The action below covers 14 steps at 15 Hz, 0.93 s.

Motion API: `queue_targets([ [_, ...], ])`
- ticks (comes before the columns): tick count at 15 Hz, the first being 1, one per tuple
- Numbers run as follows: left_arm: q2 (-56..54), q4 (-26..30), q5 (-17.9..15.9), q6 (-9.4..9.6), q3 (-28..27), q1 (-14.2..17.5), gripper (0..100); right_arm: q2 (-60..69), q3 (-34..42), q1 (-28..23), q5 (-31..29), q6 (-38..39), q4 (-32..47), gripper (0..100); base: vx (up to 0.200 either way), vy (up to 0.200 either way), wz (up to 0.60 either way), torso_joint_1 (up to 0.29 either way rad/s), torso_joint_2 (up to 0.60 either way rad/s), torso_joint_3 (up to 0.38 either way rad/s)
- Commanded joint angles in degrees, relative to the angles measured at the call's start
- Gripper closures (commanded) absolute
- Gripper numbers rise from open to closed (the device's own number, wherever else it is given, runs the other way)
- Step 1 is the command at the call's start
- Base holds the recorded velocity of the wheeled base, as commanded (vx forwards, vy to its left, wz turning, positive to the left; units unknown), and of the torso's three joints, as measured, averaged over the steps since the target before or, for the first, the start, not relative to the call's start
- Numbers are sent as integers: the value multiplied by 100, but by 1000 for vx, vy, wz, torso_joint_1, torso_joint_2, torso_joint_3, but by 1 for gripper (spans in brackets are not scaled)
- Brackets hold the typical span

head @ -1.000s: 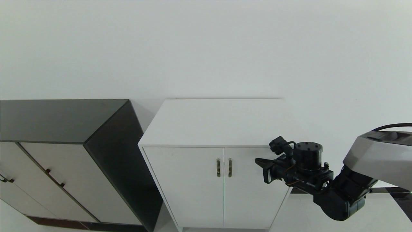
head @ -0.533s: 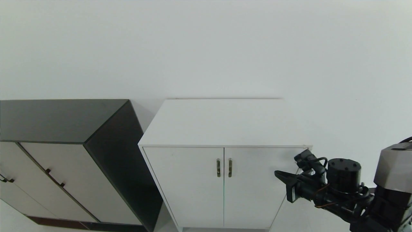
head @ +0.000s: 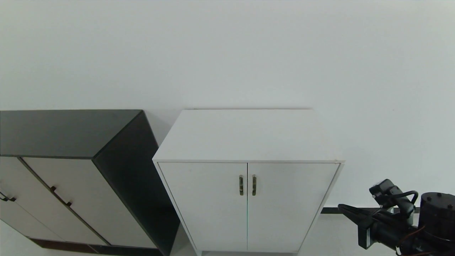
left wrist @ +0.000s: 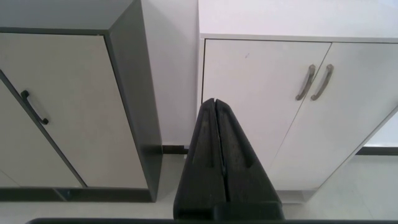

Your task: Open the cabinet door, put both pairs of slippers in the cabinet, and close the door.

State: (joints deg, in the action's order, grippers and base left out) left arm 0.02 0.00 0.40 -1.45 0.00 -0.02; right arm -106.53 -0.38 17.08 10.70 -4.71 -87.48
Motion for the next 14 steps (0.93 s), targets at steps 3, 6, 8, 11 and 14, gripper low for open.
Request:
queue_targets([
  [3, 6, 0, 4, -4, 0, 2, 100, 1882, 38, -100, -332, -4, 1928, 100, 0, 0, 0, 0, 0, 0],
  [6, -2, 0, 4, -4, 0, -6, 100, 3481, 38, -196, -323, -30, 3773, 100, 0, 0, 0, 0, 0, 0],
  [8, -2, 0, 4, -4, 0, -6, 100, 4738, 38, -214, -314, -22, 5092, 100, 0, 0, 0, 0, 0, 0],
  [11, -2, 0, 4, -4, 0, 2, 100, 6777, 38, -302, -341, 14, 6533, 100, 0, 0, 0, 0, 0, 0],
  [14, -2, 0, 4, -4, 0, 2, 100, 8105, 38, -609, -332, 75, 7623, 100, 0, 0, 0, 0, 0, 0],
])
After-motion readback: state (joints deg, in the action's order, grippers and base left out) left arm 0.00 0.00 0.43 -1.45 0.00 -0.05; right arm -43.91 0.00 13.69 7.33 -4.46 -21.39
